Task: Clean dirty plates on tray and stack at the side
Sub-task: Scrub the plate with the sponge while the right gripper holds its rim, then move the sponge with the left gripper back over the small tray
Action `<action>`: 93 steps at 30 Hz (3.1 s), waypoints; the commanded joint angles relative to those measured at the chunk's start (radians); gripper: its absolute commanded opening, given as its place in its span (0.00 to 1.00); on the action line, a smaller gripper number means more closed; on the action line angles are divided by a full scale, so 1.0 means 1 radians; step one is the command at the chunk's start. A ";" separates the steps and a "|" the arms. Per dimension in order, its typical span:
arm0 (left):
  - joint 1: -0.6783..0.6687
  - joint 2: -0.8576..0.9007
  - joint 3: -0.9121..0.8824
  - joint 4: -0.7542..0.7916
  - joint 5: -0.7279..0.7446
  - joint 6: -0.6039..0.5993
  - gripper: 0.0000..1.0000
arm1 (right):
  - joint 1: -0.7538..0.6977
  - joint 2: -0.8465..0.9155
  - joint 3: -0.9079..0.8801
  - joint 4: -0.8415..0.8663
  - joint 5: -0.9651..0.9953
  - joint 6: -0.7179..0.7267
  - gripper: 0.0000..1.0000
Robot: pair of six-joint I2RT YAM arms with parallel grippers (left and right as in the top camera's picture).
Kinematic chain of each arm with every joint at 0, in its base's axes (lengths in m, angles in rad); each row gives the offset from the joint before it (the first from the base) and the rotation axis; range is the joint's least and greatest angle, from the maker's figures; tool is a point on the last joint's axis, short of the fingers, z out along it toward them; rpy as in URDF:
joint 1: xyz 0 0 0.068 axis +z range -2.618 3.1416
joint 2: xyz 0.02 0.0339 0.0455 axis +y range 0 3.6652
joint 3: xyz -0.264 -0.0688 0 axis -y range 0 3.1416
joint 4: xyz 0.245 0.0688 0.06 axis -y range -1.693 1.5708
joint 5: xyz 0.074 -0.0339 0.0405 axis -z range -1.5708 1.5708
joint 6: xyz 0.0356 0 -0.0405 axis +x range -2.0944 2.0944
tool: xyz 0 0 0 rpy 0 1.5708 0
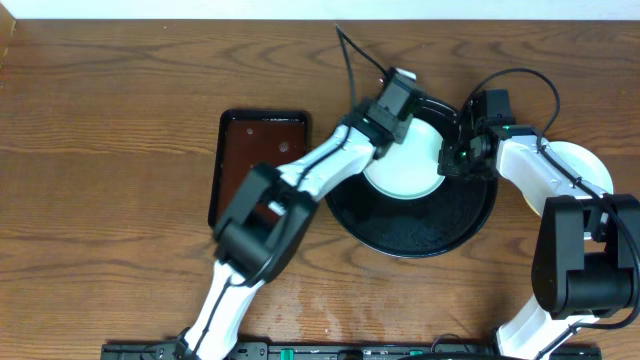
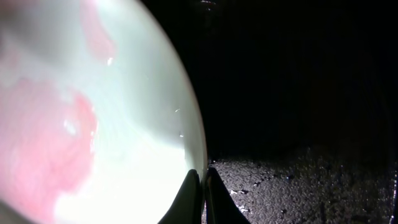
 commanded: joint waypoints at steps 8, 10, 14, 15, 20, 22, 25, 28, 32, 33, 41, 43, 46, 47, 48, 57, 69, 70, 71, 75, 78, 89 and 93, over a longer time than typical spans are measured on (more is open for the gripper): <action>0.016 -0.266 0.010 -0.291 -0.048 -0.067 0.08 | 0.003 0.010 -0.005 -0.005 0.000 -0.019 0.01; 0.020 -0.267 0.010 -0.361 -0.048 -0.095 0.09 | 0.003 0.010 -0.005 -0.005 0.000 -0.019 0.01; 0.058 -0.267 0.010 -0.492 0.019 -0.120 0.08 | 0.003 0.010 -0.005 -0.003 0.000 -0.019 0.13; 0.076 -0.267 0.010 -0.520 0.051 -0.120 0.09 | 0.003 0.010 -0.005 -0.002 0.000 -0.019 0.15; 0.222 -0.276 0.010 -0.645 0.205 -0.165 0.08 | 0.003 0.010 -0.005 -0.001 0.000 -0.019 0.18; 0.321 -0.278 0.010 -0.687 0.319 -0.164 0.08 | 0.003 0.010 -0.005 0.000 0.000 -0.019 0.20; 0.429 -0.278 0.010 -0.736 0.422 -0.164 0.08 | 0.003 0.010 -0.005 0.002 0.000 -0.019 0.20; 0.518 -0.278 0.010 -0.784 0.447 -0.164 0.08 | 0.003 0.011 -0.006 0.003 0.013 -0.018 0.18; 0.583 -0.278 0.010 -0.826 0.447 -0.164 0.08 | 0.003 0.015 -0.022 0.029 0.021 -0.017 0.11; 0.592 -0.278 0.010 -0.832 0.447 -0.164 0.09 | 0.003 0.017 -0.025 0.033 0.022 -0.016 0.10; 0.593 -0.278 0.009 -0.838 0.446 -0.156 0.08 | 0.003 0.018 -0.036 0.065 0.022 -0.014 0.04; 0.593 -0.278 0.009 -0.839 0.446 -0.156 0.08 | 0.003 0.018 -0.036 0.078 0.022 -0.014 0.01; 0.593 -0.278 0.007 -0.846 0.446 -0.156 0.09 | 0.001 0.013 -0.023 0.090 0.022 -0.015 0.01; 0.593 -0.278 0.005 -0.851 0.446 -0.156 0.08 | 0.000 0.008 -0.016 0.090 0.022 -0.016 0.01; 0.593 -0.278 0.003 -0.856 0.446 -0.156 0.08 | 0.001 0.003 -0.011 0.089 0.022 -0.016 0.01; 0.593 -0.278 -0.006 -0.876 0.446 -0.156 0.08 | 0.003 -0.090 0.076 0.003 0.037 -0.104 0.01; 0.593 -0.278 -0.006 -0.876 0.446 -0.156 0.08 | 0.056 -0.229 0.159 -0.082 0.256 -0.183 0.01; 0.593 -0.278 -0.006 -0.876 0.446 -0.156 0.08 | 0.070 -0.242 0.159 -0.082 0.284 -0.184 0.01; 0.593 -0.278 -0.006 -0.876 0.446 -0.156 0.08 | 0.082 -0.250 0.159 -0.083 0.304 -0.189 0.01; 0.593 -0.278 -0.006 -0.876 0.446 -0.156 0.08 | 0.142 -0.267 0.159 -0.085 0.386 -0.227 0.01; 0.593 -0.278 -0.006 -0.876 0.446 -0.156 0.08 | 0.188 -0.267 0.159 -0.086 0.460 -0.235 0.01; 0.577 -0.278 -0.006 -0.860 0.447 -0.157 0.08 | 0.231 -0.266 0.159 -0.113 0.478 -0.186 0.01; 0.528 -0.278 -0.006 -0.806 0.447 -0.157 0.08 | 0.225 -0.260 0.155 -0.153 0.341 -0.146 0.01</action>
